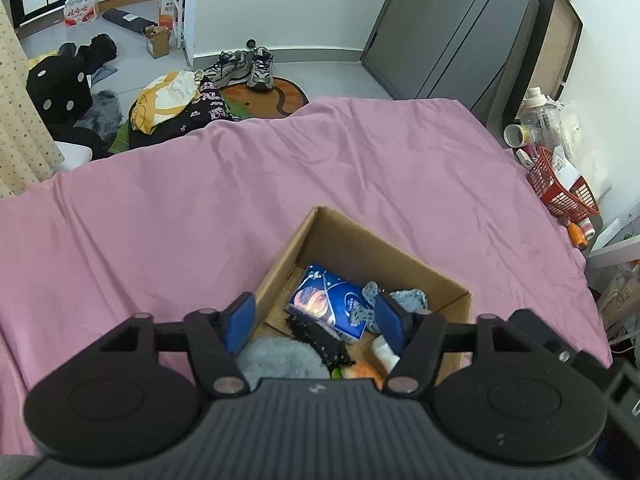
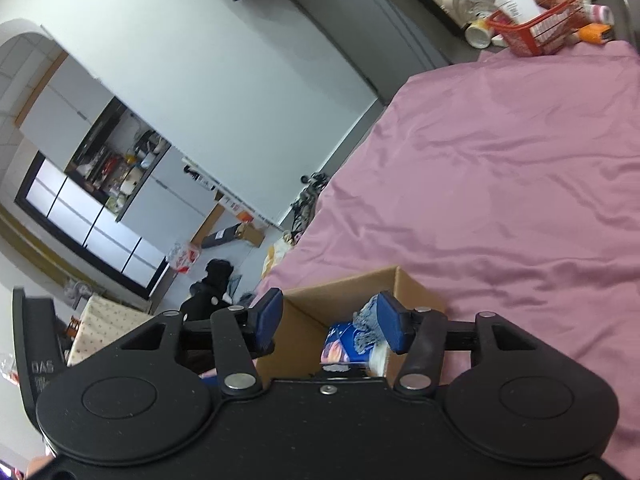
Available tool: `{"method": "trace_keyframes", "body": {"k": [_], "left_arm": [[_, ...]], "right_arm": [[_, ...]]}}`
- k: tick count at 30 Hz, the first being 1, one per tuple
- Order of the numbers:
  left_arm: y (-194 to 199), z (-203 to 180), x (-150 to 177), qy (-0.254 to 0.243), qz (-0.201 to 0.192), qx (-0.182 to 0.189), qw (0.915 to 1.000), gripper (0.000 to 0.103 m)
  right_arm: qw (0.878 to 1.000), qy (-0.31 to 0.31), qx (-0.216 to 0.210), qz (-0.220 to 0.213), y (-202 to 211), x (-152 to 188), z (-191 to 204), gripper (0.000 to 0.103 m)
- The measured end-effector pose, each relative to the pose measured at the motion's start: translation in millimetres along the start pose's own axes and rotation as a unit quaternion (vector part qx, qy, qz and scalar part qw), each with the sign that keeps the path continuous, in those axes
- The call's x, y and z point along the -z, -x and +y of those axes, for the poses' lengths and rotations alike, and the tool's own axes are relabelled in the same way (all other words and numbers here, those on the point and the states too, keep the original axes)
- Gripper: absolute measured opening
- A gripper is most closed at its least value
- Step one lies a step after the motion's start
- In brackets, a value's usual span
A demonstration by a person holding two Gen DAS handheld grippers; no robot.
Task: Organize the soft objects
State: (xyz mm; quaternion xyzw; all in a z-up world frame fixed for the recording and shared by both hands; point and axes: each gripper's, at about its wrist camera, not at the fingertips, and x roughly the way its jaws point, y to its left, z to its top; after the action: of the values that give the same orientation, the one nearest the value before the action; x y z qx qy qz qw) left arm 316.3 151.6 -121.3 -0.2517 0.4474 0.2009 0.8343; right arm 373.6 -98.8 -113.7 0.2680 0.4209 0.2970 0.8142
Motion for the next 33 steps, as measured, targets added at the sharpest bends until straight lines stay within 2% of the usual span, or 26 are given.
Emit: {"method": "trace_keyframes", "body": {"k": [4, 7, 10, 12, 17, 23, 27, 33], "left_arm": [[9, -2, 7, -0.007, -0.004, -0.003, 1.0, 0.078], [16, -5, 12, -0.008, -0.004, -0.005, 0.9999, 0.079], [26, -10, 13, -0.017, 0.001, -0.014, 0.9998, 0.083], [32, -14, 13, -0.031, 0.01, -0.007, 0.9995, 0.085], [53, -18, 17, -0.054, 0.014, 0.015, 0.9983, 0.088], [73, -14, 28, -0.078, 0.014, 0.038, 0.9961, 0.096], [89, -4, 31, -0.087, 0.011, 0.065, 0.994, 0.102], [117, 10, 36, -0.103, -0.011, 0.072, 0.992, 0.103]], "right_arm": [[1.0, 0.01, 0.005, -0.005, 13, -2, 3, 0.053], [1.0, 0.021, 0.004, 0.002, 15, -3, 4, 0.053], [0.999, 0.029, 0.02, 0.009, 18, 0, 0, 0.058], [0.998, 0.024, 0.043, 0.028, 19, 2, -3, 0.058], [0.997, 0.02, 0.058, 0.037, 34, 11, 1, 0.059], [0.995, 0.035, 0.089, 0.021, 67, 24, 21, 0.077], [0.994, 0.03, 0.103, 0.009, 84, 34, 31, 0.081], [0.993, 0.029, 0.116, -0.015, 111, 49, 54, 0.091]]}}
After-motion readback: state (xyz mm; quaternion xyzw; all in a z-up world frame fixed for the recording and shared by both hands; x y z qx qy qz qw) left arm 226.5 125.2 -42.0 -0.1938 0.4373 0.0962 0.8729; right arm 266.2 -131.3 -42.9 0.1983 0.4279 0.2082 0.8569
